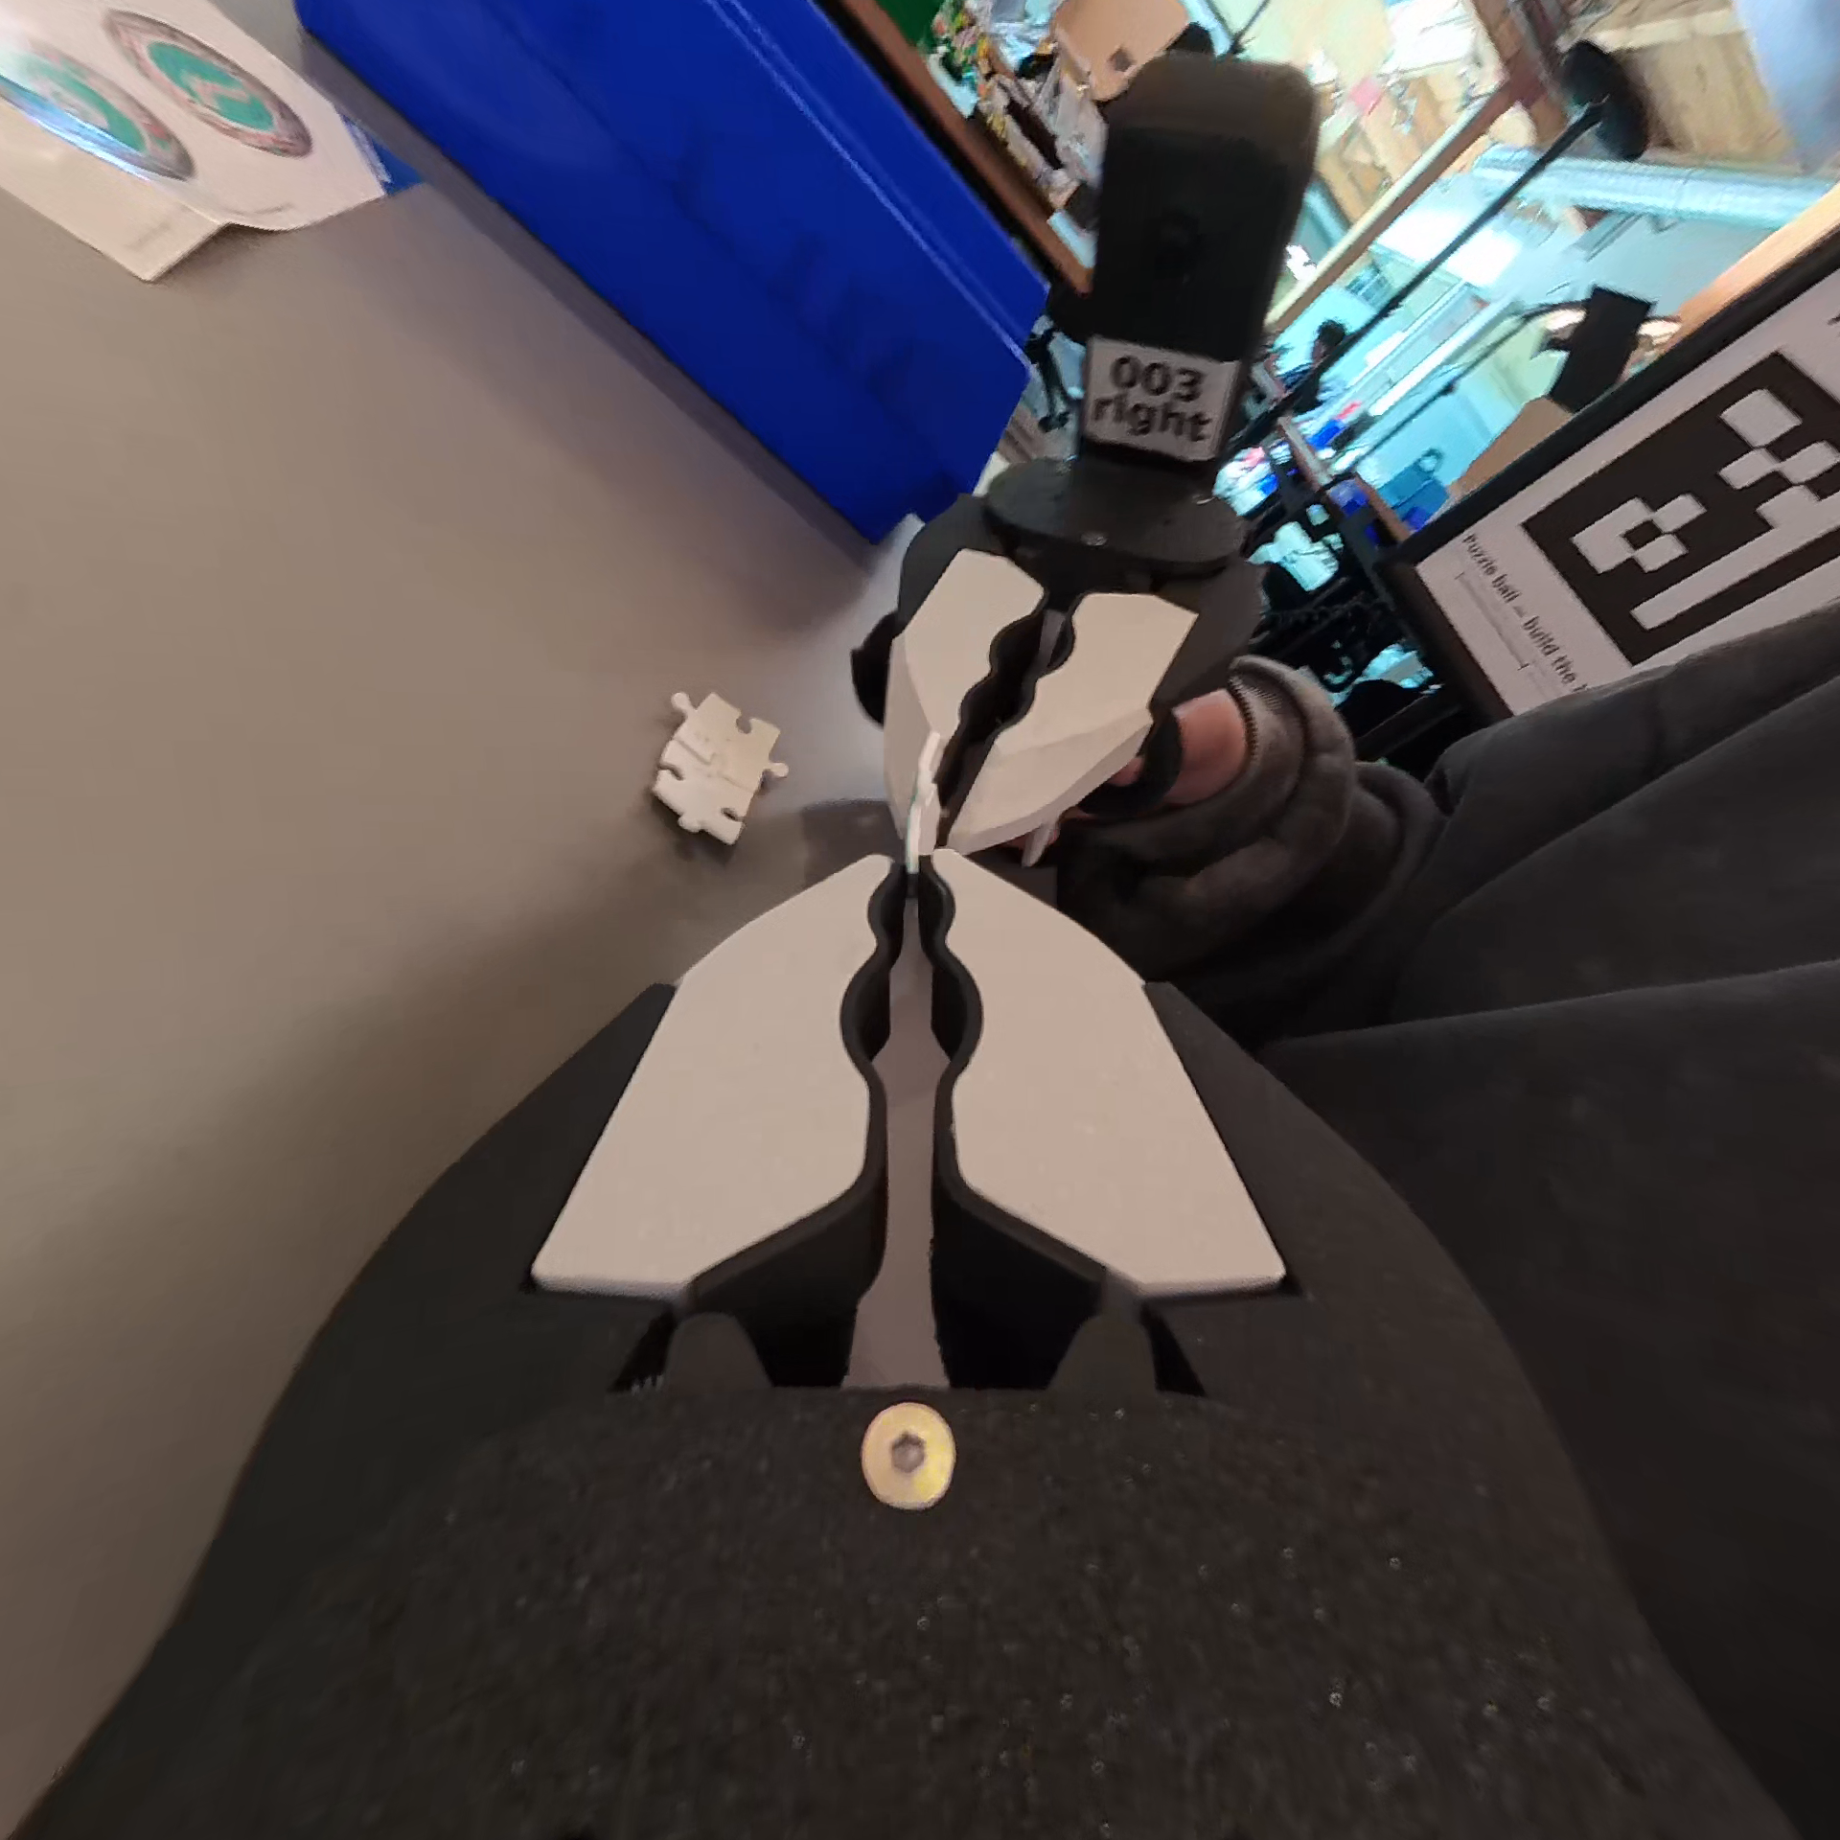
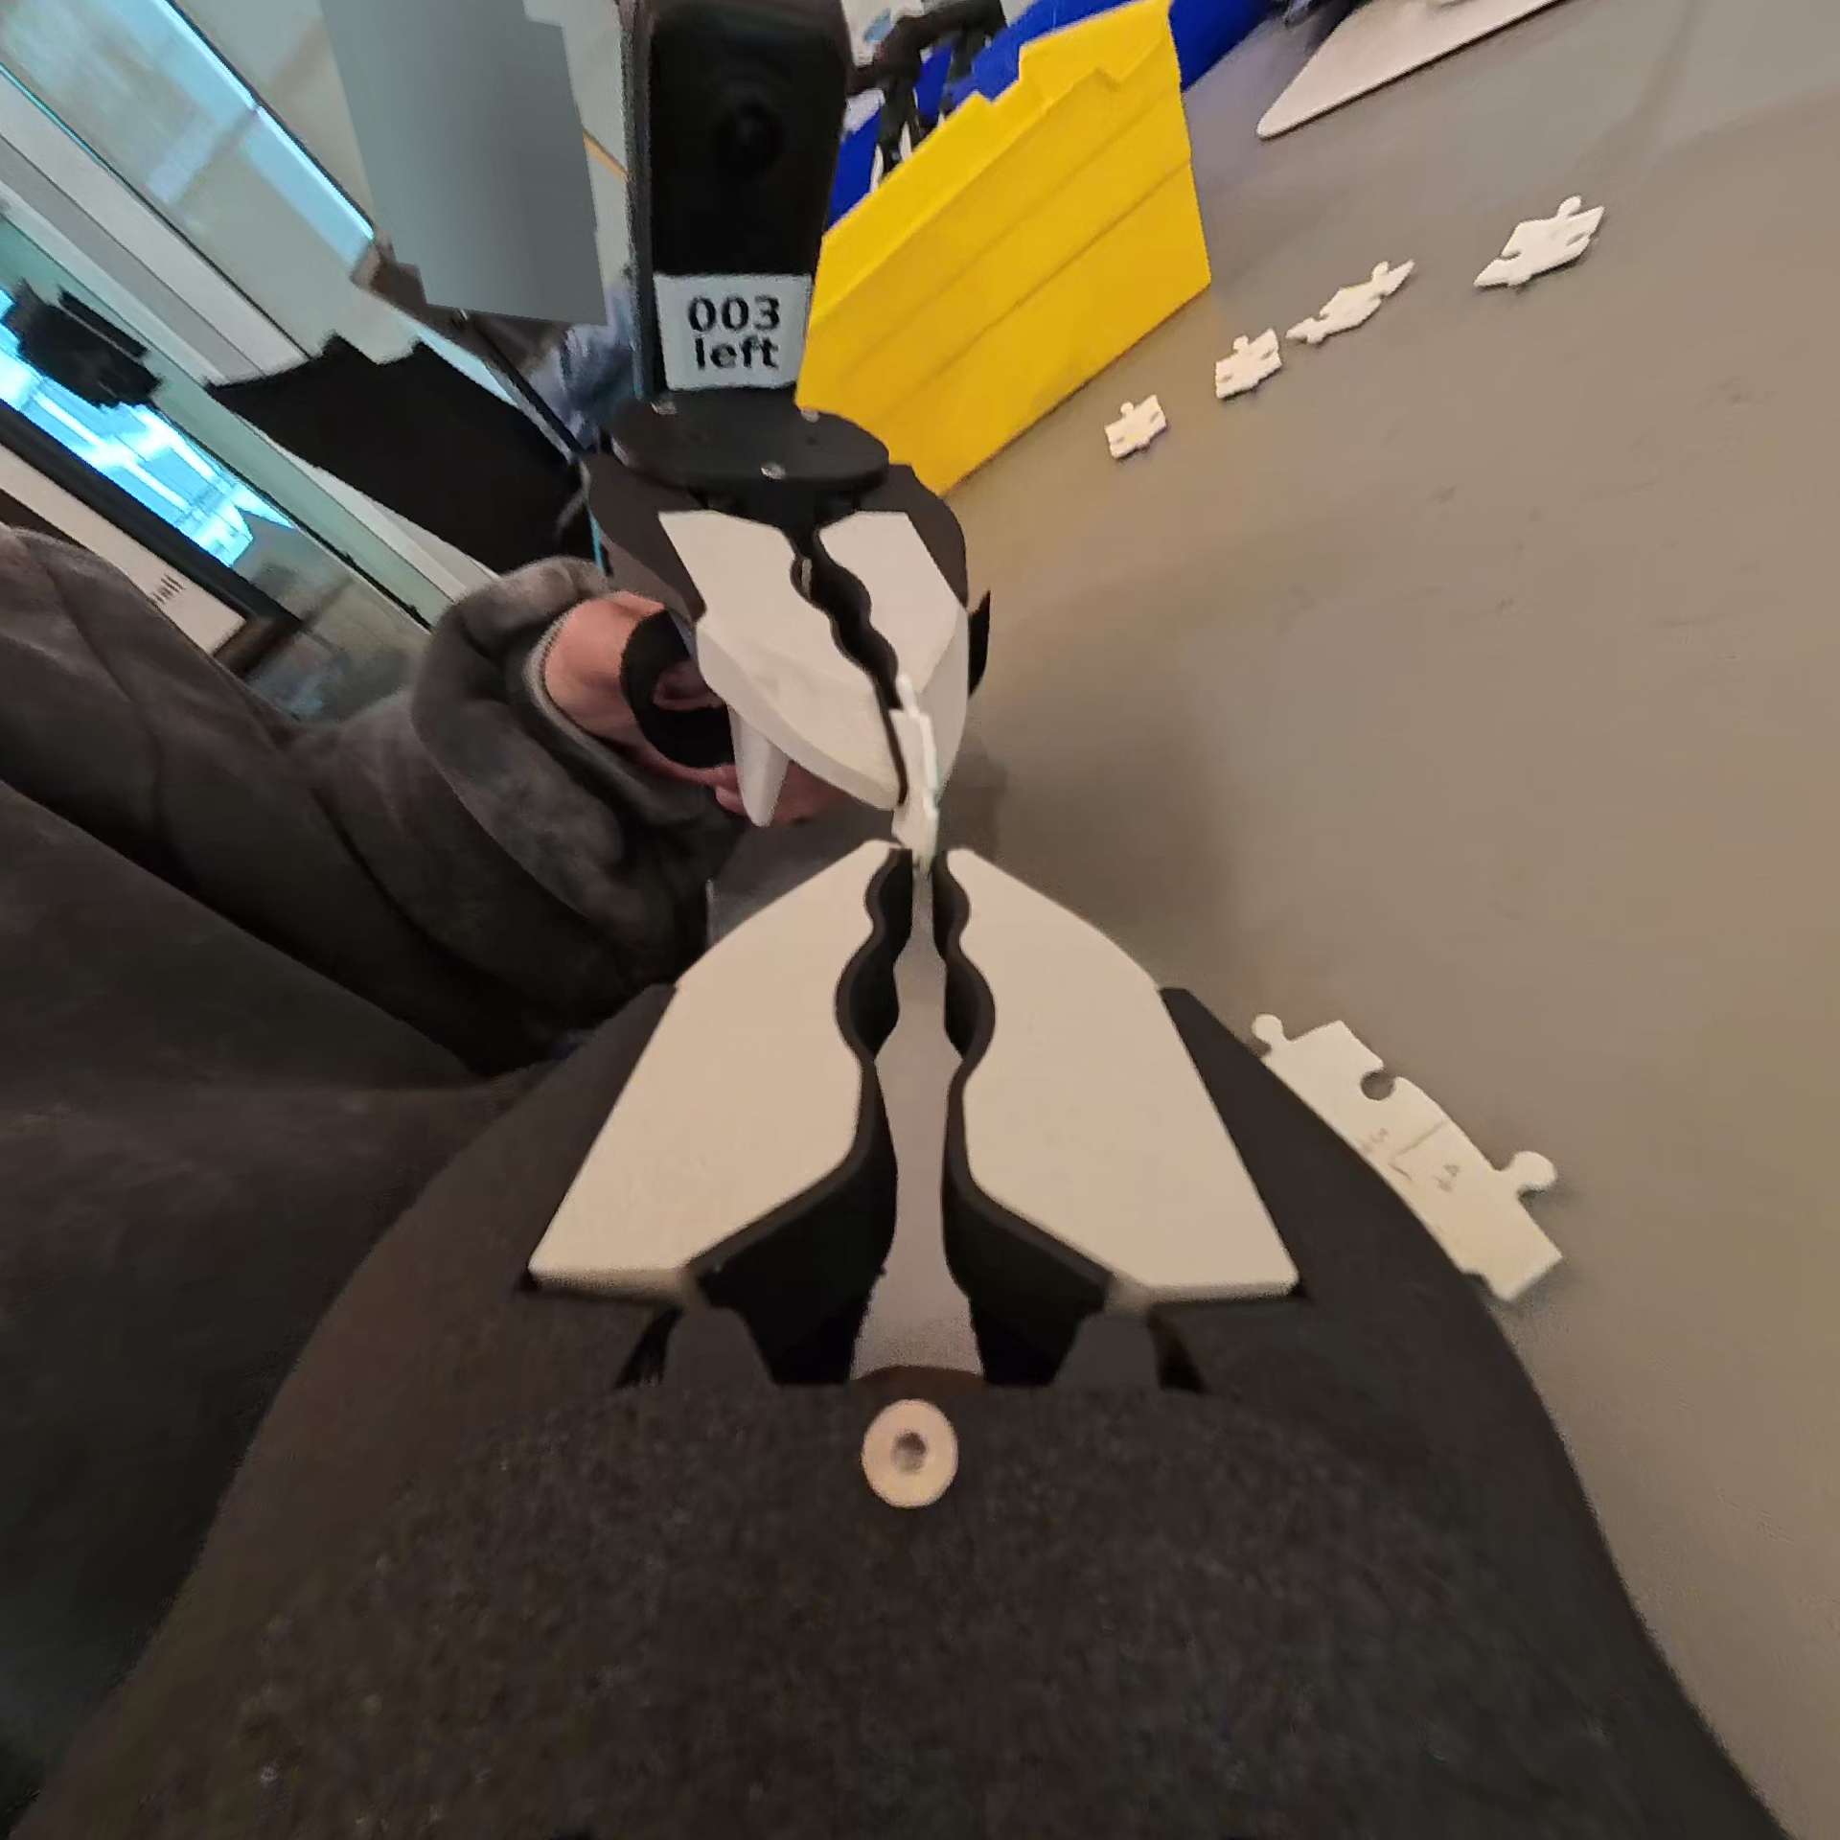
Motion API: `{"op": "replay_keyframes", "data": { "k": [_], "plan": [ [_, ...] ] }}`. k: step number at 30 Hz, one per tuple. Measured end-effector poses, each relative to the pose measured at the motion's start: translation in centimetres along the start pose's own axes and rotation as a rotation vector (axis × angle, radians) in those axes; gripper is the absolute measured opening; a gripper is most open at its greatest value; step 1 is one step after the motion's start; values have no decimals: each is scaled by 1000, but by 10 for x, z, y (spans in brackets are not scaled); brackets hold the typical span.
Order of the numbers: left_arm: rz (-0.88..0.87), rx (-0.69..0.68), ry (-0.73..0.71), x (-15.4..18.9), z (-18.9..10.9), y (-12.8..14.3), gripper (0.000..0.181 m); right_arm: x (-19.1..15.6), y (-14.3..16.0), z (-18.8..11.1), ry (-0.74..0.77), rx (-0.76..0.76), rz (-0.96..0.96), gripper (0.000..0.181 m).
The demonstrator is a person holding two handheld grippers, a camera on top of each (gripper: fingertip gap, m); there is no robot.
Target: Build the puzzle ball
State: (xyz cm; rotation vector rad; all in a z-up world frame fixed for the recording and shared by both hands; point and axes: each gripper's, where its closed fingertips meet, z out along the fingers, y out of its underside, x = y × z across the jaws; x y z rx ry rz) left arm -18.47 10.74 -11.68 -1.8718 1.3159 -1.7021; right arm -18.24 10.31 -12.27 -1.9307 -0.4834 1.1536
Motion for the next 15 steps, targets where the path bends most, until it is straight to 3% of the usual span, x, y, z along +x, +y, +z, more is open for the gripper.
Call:
{"op": "replay_keyframes", "data": {
  "k": [8, 15],
  "plan": [
    [49, -137, -43, -4, 4, 16, 2, 7, -5, -9, 57, -21, -76, 11],
    [84, -194, -80, -5, 10, 25, 2, 10, 5, 0, 108, -114, -146, 3]
  ]
}}
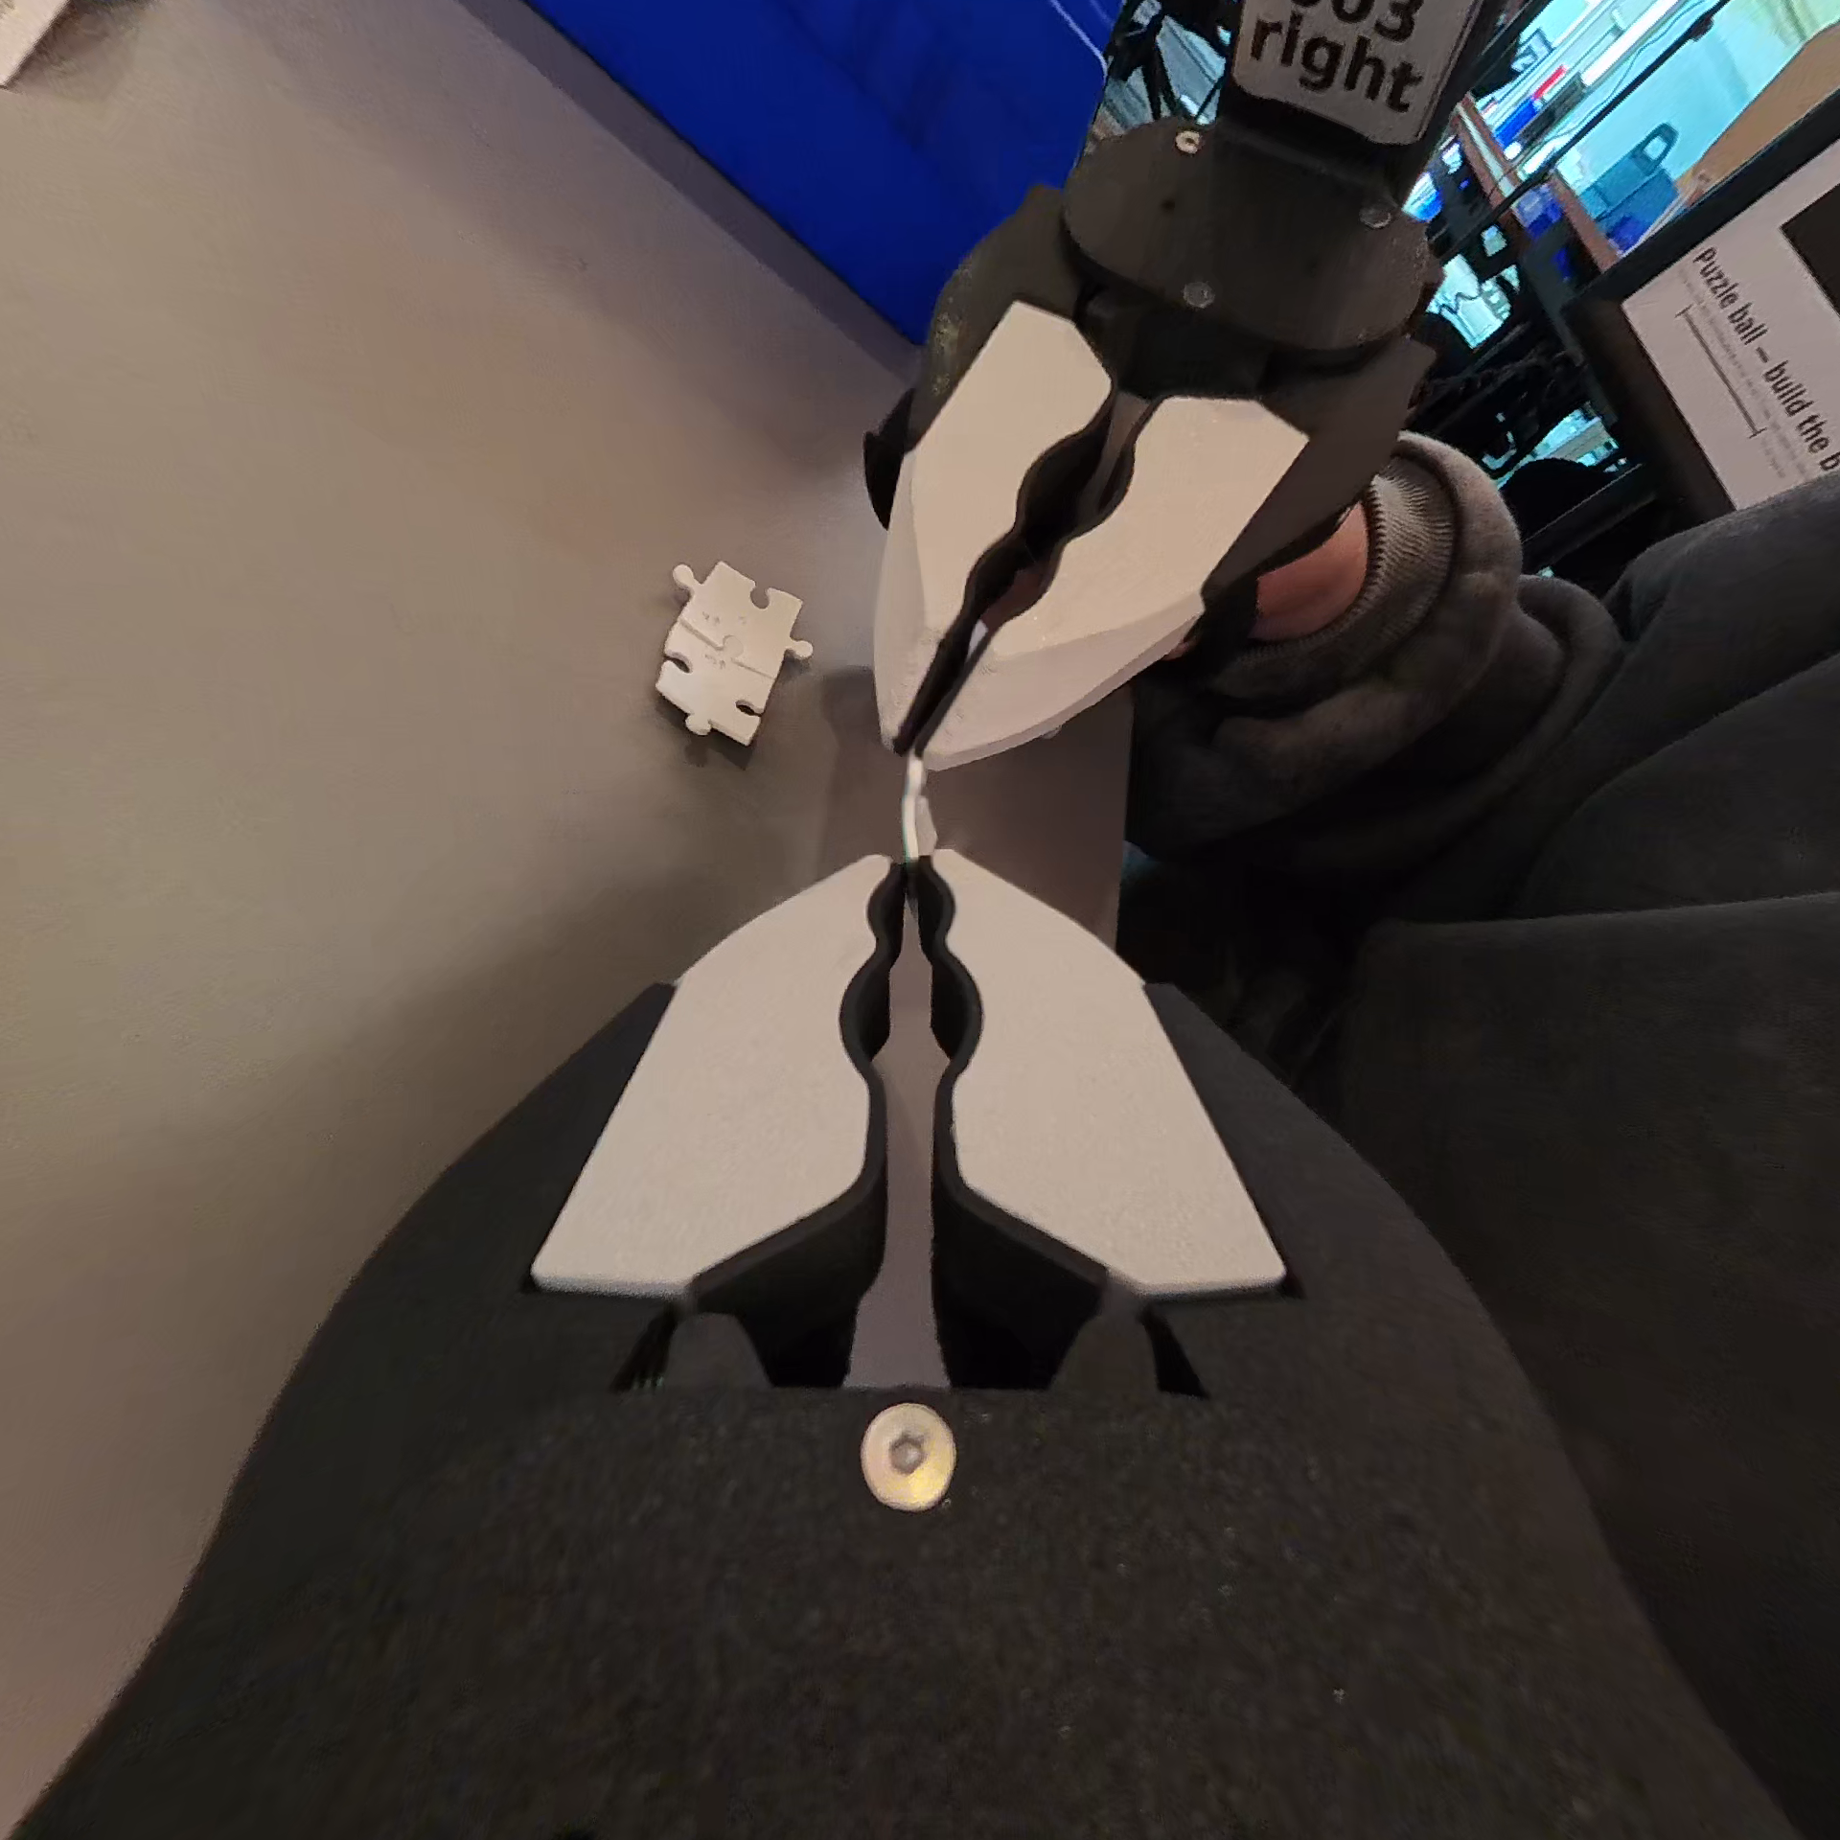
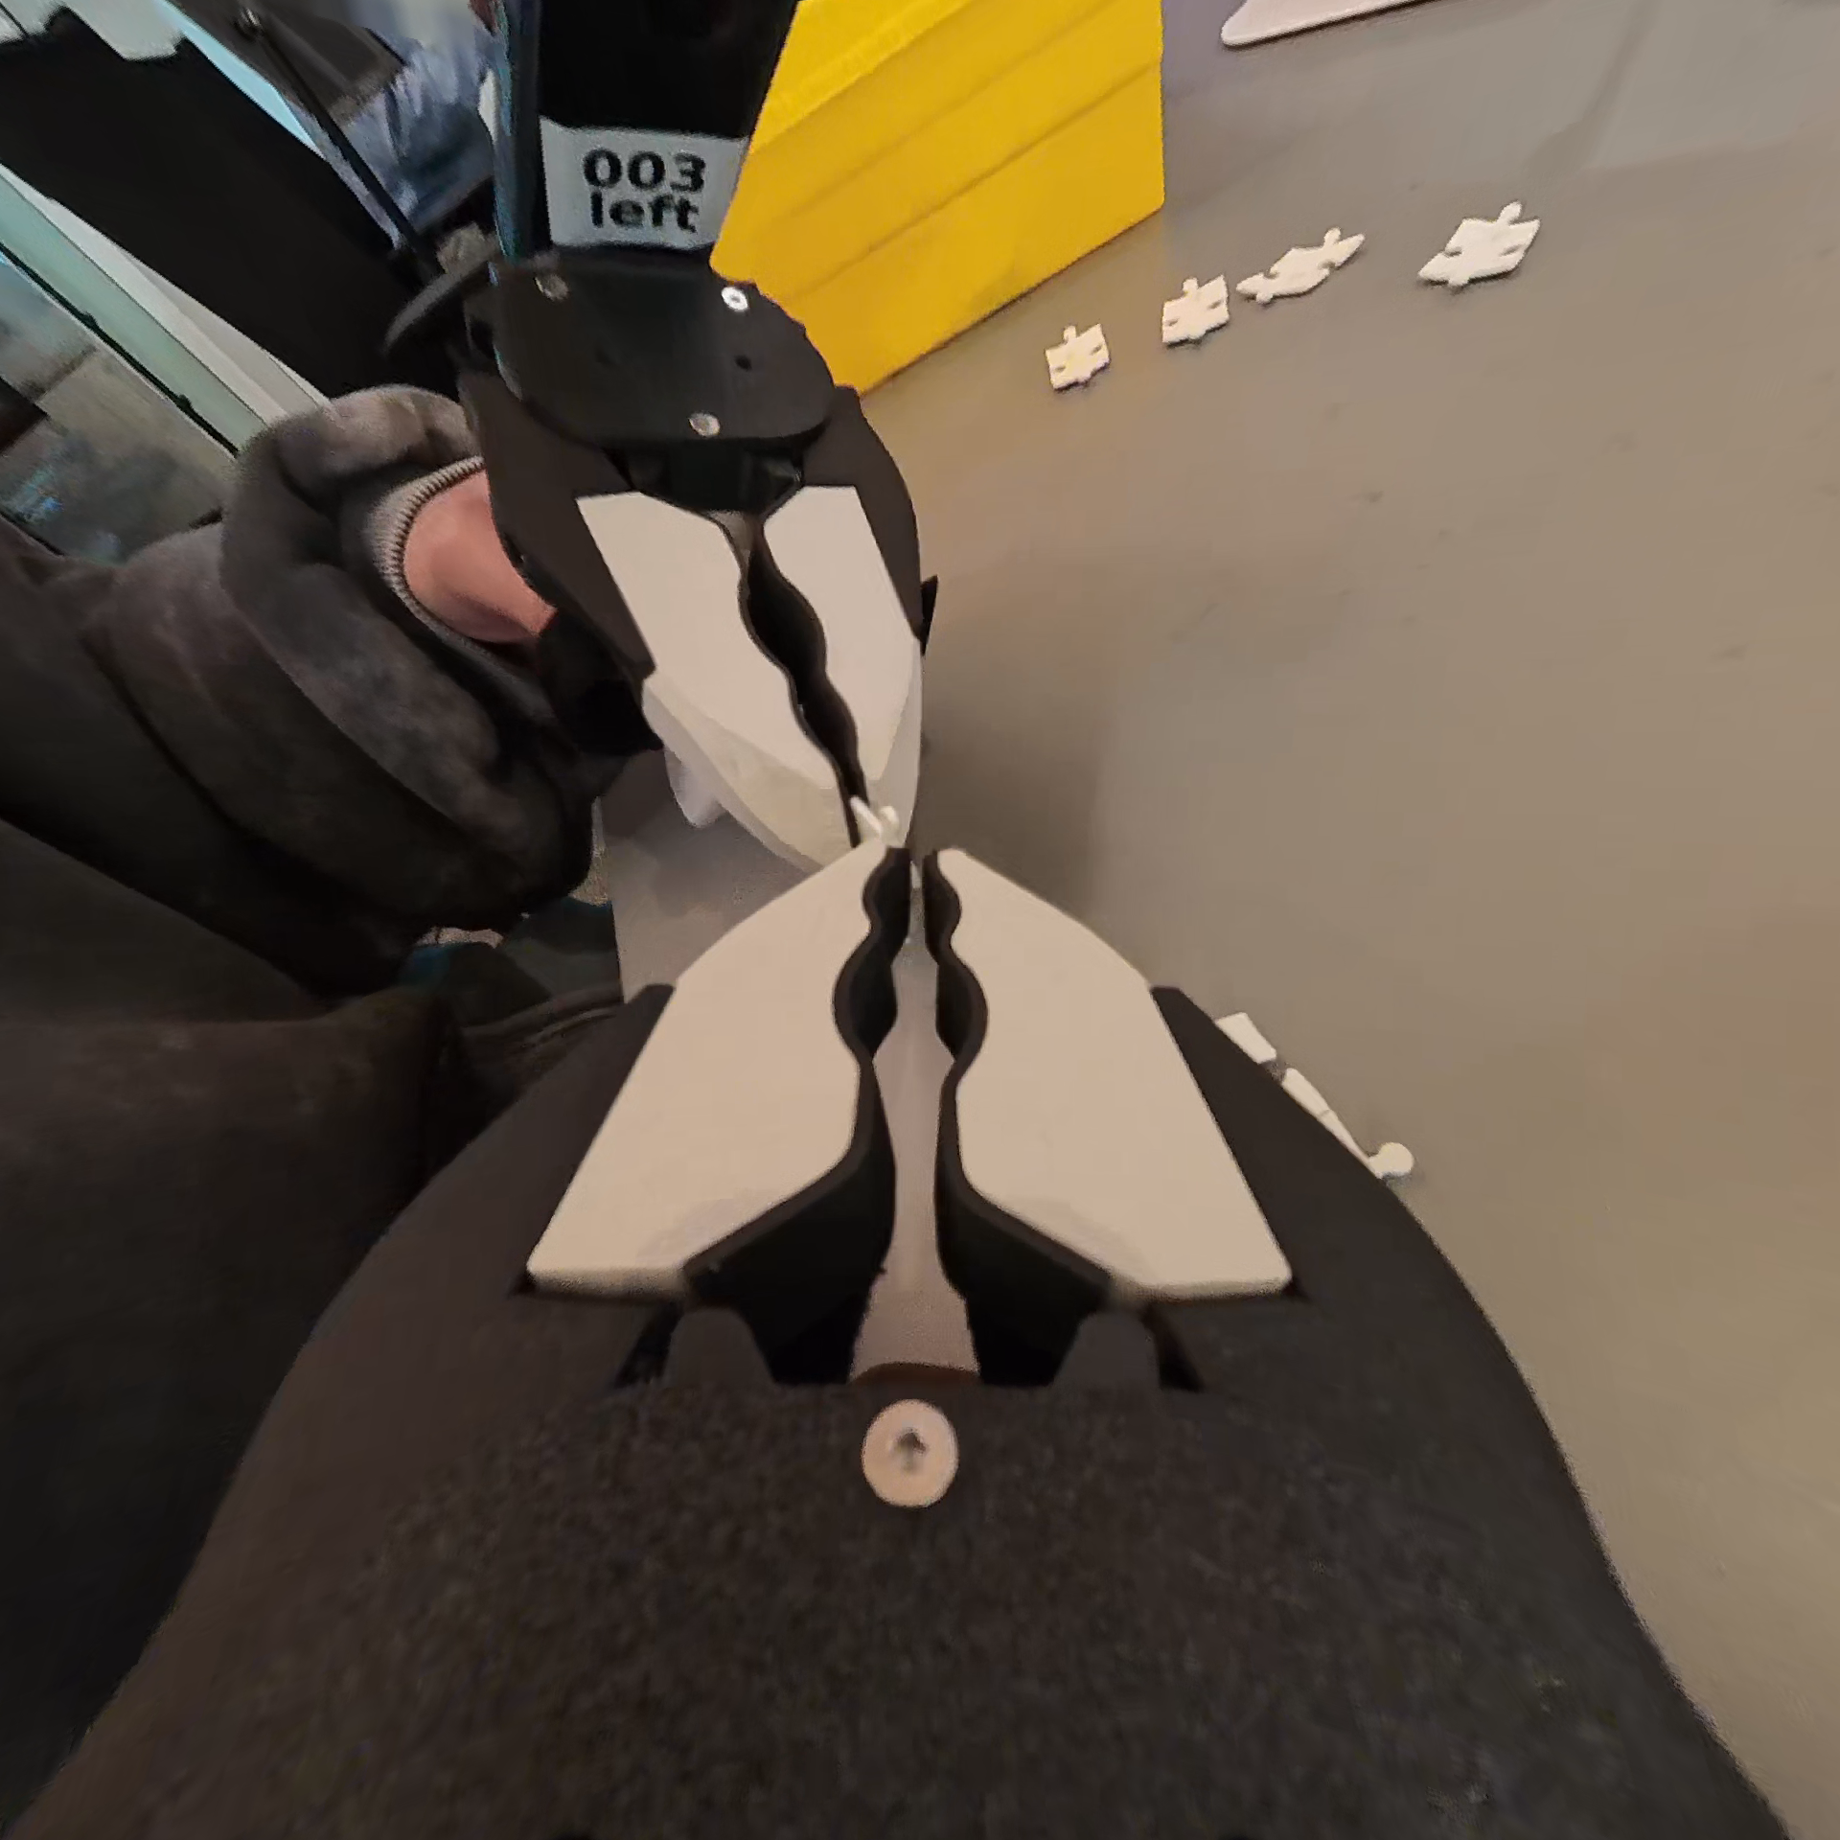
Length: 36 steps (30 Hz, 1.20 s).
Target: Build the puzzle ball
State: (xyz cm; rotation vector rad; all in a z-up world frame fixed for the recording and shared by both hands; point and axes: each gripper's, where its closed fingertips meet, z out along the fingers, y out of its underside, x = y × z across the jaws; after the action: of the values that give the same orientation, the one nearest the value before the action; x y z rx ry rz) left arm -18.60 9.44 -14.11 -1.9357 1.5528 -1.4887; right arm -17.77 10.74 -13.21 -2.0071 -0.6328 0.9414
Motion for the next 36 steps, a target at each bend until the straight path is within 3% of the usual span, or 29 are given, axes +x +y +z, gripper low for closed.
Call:
{"op": "replay_keyframes", "data": {
  "k": [10, 13, 19, 25, 29, 31, 34, 36],
  "plan": [
    [-14, 30, -10, -3, -5, -5, 2, -7, 18, 5, -37, -84, 5, 1],
    [6, 7, -20, -3, -4, -2, 2, -9, 16, 4, -56, -73, 14, 11],
    [19, -4, -20, -3, -5, 0, 2, -4, 19, 7, -12, -98, -13, 2],
    [46, -45, -18, 0, 0, 5, 2, -3, 16, 7, -7, -91, -23, 14],
    [53, -62, -52, -4, 3, 8, 3, -7, 23, 10, -22, -132, -32, 3],
    [33, -25, -52, -5, 2, 4, 5, -6, 21, 8, -23, -111, 6, 2],
    [36, 13, -59, -5, -2, -1, 24, 5, 14, 2, 14, -36, 103, 2],
    [58, -1, -90, -8, -3, 2, 25, 6, 6, -3, -14, 33, 157, 2]
  ]
}}
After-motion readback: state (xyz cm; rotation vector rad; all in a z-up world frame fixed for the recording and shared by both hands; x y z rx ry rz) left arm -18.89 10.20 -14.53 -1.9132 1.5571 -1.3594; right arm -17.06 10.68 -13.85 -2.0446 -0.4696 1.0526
